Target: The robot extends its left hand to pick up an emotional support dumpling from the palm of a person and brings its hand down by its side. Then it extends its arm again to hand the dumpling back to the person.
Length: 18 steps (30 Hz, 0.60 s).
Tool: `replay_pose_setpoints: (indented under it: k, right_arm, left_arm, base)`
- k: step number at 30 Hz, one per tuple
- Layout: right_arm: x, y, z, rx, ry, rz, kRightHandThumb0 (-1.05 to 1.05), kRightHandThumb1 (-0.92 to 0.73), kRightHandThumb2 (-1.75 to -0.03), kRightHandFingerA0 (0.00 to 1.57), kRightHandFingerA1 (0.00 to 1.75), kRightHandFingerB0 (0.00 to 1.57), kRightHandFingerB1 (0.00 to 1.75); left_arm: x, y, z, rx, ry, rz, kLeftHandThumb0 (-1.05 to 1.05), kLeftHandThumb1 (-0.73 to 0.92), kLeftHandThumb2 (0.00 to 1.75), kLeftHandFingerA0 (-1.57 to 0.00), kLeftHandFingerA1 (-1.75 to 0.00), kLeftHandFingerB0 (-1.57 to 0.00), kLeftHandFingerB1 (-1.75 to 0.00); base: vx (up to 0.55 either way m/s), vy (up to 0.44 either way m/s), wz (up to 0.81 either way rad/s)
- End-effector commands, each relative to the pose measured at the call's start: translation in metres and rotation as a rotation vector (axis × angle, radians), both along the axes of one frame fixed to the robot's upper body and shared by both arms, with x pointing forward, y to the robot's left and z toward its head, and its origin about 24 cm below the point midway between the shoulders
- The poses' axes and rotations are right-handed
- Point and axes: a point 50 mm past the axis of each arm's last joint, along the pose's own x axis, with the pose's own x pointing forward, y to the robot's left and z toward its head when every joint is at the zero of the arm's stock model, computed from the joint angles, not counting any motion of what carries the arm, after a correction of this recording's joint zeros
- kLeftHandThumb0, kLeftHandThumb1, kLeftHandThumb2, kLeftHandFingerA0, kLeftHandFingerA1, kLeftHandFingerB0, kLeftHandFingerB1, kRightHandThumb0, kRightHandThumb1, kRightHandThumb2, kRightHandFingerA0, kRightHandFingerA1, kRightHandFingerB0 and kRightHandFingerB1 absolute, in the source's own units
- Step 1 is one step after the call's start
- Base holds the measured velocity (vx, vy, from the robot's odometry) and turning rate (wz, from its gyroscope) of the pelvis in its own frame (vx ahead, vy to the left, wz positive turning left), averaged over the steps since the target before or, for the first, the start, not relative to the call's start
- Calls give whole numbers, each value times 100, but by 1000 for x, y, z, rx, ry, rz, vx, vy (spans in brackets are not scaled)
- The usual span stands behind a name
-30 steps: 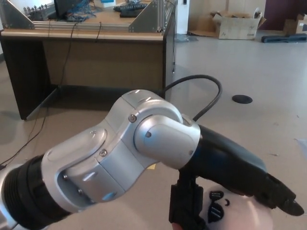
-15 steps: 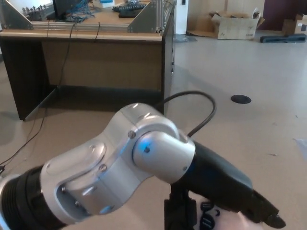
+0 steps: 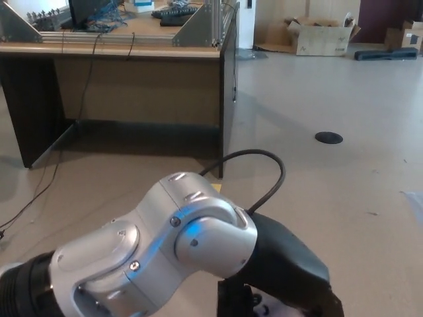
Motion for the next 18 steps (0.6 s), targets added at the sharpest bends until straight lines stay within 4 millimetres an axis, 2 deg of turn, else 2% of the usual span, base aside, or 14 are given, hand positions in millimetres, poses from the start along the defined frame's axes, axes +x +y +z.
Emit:
replay_pose_setpoints:
  k: [1, 5, 6, 11, 12, 15, 16, 17, 18]
  right_arm:
    - [2, -5, 4, 23, -6, -23, -48, -52, -81, 65, 60, 49, 52]
    - [2, -5, 4, 26, -7, -22, -48, -52, -81, 65, 60, 49, 52]
    - [2, -5, 5, 29, -11, -17, -36, -62, -58, 77, 54, 55, 43]
    - [2, -4, 5, 38, -16, -10, -37, -62, -58, 79, 55, 55, 43]
    - [2, -4, 5, 16, -7, -12, -37, -71, -61, 87, 59, 65, 46]
    - [1, -3, 3, -13, 2, -16, -39, -67, -63, 90, 61, 65, 48]
    - [1, -2, 3, -9, 0, -18, -36, -69, -59, 79, 55, 61, 45]
    - [0, -2, 2, -2, -2, -21, -32, -67, -59, 72, 50, 50, 40]
    - [0, -2, 1, -1, -2, -23, -32, -67, -59, 72, 50, 50, 40]
  left_arm:
    - [6, 7, -7, -23, -121, 12, -30, 69, 60, -77, -108, -68, -43]
    - [7, 8, -8, -43, -126, 4, -30, 69, 60, -77, -108, -68, -43]
    - [7, 9, -8, -77, -134, -14, -30, 64, 60, -83, -109, -73, -46]
    - [7, 12, -8, -153, -153, -51, -29, 64, 60, -83, -114, -74, -46]
    - [7, 14, -5, -296, -133, -54, -24, 72, 63, -86, -136, -80, -48]
    - [7, 18, -2, -444, -150, -64, -26, 73, 63, -90, -135, -77, -46]
    - [8, 20, 0, -526, -170, -67, -25, 73, 66, -82, -151, -82, -56]
    - [10, 26, 3, -677, -196, -59, -18, 73, 66, -74, -166, -65, -136]
    - [10, 29, 5, -741, -203, -50, -18, 73, 66, -74, -166, -65, -136]
  base:
    - [0, 0, 0]
    - [0, 0, 0]
    - [0, 0, 0]
    - [0, 0, 0]
    - [0, 0, 0]
    - [0, 0, 0]
    - [0, 0, 0]
    - [0, 0, 0]
    - [0, 0, 0]
